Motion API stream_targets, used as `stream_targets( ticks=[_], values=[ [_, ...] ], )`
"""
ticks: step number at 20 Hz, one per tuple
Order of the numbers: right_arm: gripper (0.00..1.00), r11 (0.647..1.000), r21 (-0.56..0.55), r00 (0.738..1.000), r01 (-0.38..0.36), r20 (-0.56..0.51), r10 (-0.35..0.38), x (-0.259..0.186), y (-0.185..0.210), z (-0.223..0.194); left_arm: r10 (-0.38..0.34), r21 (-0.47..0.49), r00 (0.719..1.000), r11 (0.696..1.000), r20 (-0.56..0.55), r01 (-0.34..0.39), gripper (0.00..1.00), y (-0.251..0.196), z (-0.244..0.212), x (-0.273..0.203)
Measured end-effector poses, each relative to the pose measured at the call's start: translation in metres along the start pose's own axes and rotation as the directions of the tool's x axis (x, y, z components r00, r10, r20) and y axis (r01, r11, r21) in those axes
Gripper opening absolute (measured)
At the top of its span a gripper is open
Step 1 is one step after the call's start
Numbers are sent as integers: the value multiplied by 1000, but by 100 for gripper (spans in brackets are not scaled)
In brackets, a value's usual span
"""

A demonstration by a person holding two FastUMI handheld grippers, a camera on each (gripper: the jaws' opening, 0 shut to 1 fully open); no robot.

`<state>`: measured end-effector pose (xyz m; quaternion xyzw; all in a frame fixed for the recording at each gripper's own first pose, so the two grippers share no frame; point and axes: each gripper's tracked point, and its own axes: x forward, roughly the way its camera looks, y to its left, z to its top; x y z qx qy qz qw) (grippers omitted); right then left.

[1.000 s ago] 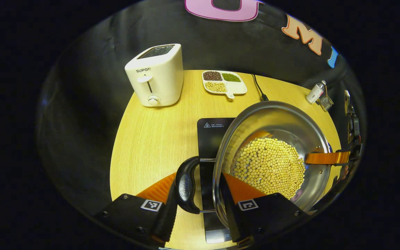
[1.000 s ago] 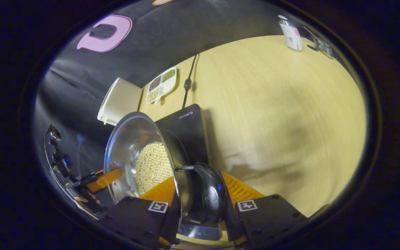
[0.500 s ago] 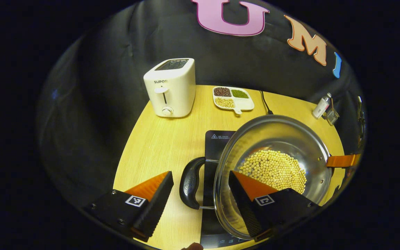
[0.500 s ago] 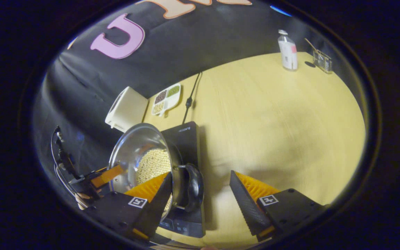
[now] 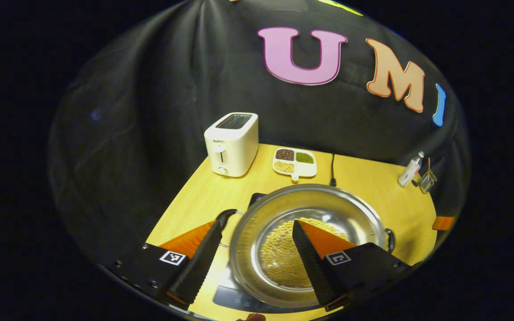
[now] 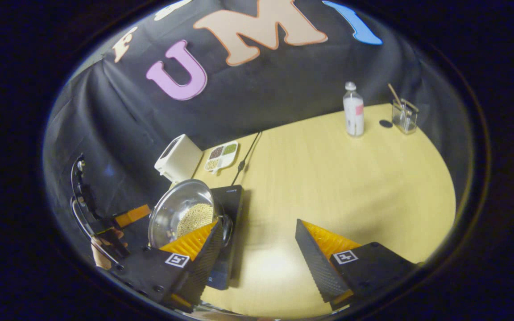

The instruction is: First push the handle of the pot to place it horizontally, then grasp the pot with both hands and set it on the induction cooktop.

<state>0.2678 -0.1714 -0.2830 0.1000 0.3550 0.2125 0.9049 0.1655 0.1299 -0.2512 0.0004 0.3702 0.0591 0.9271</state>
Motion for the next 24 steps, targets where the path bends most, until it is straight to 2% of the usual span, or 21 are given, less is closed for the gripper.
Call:
stream_targets(
  ticks=[2, 3, 4, 7, 8, 9, 11, 12, 14, 15, 16, 17, 19, 20, 21, 24],
  values=[
    [93, 997, -71, 997, -18, 71, 23, -36, -11, 21, -6, -2, 997, 1000, 74, 6, 98, -40, 14, -31],
    [100, 995, -96, 994, -24, 106, 34, -52, -14, 31, -14, 7, 994, 1000, 108, 13, 98, -60, 19, -47],
    [93, 993, -117, 989, -28, 140, 45, -69, -16, 41, -26, 20, 989, 1000, 142, 23, 97, -80, 26, -63],
    [92, 986, -162, 965, 35, 262, 8, -113, -41, 70, -88, 31, 969, 996, 230, 83, 97, -140, 43, -109],
    [99, 983, -174, 954, 58, 301, -3, -130, -51, 79, -108, 30, 963, 994, 246, 103, 96, -156, 46, -122],
    [99, 979, -186, 941, 80, 338, -13, -146, -59, 87, -120, 33, 956, 993, 268, 115, 97, -169, 51, -138],
    [99, 971, -206, 919, 122, 392, -32, -177, -75, 101, -101, 39, 940, 995, 327, 93, 97, -183, 65, -164],
    [92, 968, -213, 908, 133, 417, -33, -191, -81, 108, -59, 46, 928, 998, 368, 45, 97, -180, 74, -177],
    [93, 968, -218, 889, 123, 458, -10, -216, -81, 120, -3, 76, 890, 996, 455, -35, 96, -182, 87, -208],
    [99, 968, -219, 877, 121, 480, -1, -227, -82, 126, 7, 92, 869, 994, 495, -60, 95, -188, 89, -223],
    [99, 965, -223, 865, 135, 501, -5, -238, -87, 132, 3, 104, 849, 992, 529, -68, 96, -195, 95, -233],
    [92, 960, -229, 852, 161, 523, -18, -246, -95, 136, -12, 119, 834, 991, 552, -65, 96, -205, 97, -239],
    [92, 948, -232, 826, 216, 561, -52, -263, -108, 143, -44, 143, 815, 988, 578, -49, 96, -221, 99, -250],
    [99, 944, -227, 815, 240, 576, -69, -270, -114, 146, -59, 145, 807, 989, 587, -33, 96, -230, 99, -255],
    [99, 941, -218, 805, 258, 587, -84, -277, -118, 145, -73, 142, 803, 990, 592, -14, 96, -238, 96, -257],
    [100, 943, -199, 786, 269, 611, -95, -292, -128, 144, -92, 166, 812, 986, 577, -6, 96, -258, 83, -254]
  ],
)
